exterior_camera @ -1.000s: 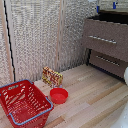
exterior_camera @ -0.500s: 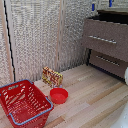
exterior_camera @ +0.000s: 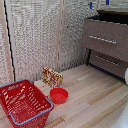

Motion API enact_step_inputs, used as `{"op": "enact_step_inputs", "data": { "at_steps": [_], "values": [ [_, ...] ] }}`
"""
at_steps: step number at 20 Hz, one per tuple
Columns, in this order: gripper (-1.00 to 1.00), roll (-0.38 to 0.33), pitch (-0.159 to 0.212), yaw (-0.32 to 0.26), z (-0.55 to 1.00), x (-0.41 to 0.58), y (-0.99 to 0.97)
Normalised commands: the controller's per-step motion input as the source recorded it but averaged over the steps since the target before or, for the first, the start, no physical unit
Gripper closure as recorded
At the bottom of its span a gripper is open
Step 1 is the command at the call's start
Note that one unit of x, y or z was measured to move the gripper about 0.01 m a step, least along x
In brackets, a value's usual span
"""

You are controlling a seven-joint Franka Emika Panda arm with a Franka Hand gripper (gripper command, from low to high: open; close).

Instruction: Compassionately, move the pinch receptors towards pink recepticle. Embrace the recepticle delicately and rise accordingly. Progress forward guided by applied tension and move towards the highest section of the storage unit. Place the recepticle delicately and shut the storage unit.

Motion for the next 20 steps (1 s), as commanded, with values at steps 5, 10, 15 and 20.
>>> {"op": "enact_step_inputs", "data": {
  "at_steps": [5,10,15,20],
  "values": [
    [-1.0,-0.375,0.042,0.129,-0.08,-0.038,0.0],
    [-1.0,-0.375,0.142,0.129,-0.04,-0.141,0.07],
    [-1.0,-0.372,0.186,0.125,-0.04,-0.174,0.12],
    [-1.0,-0.368,0.16,0.118,-0.16,-0.078,0.17]
  ]
}}
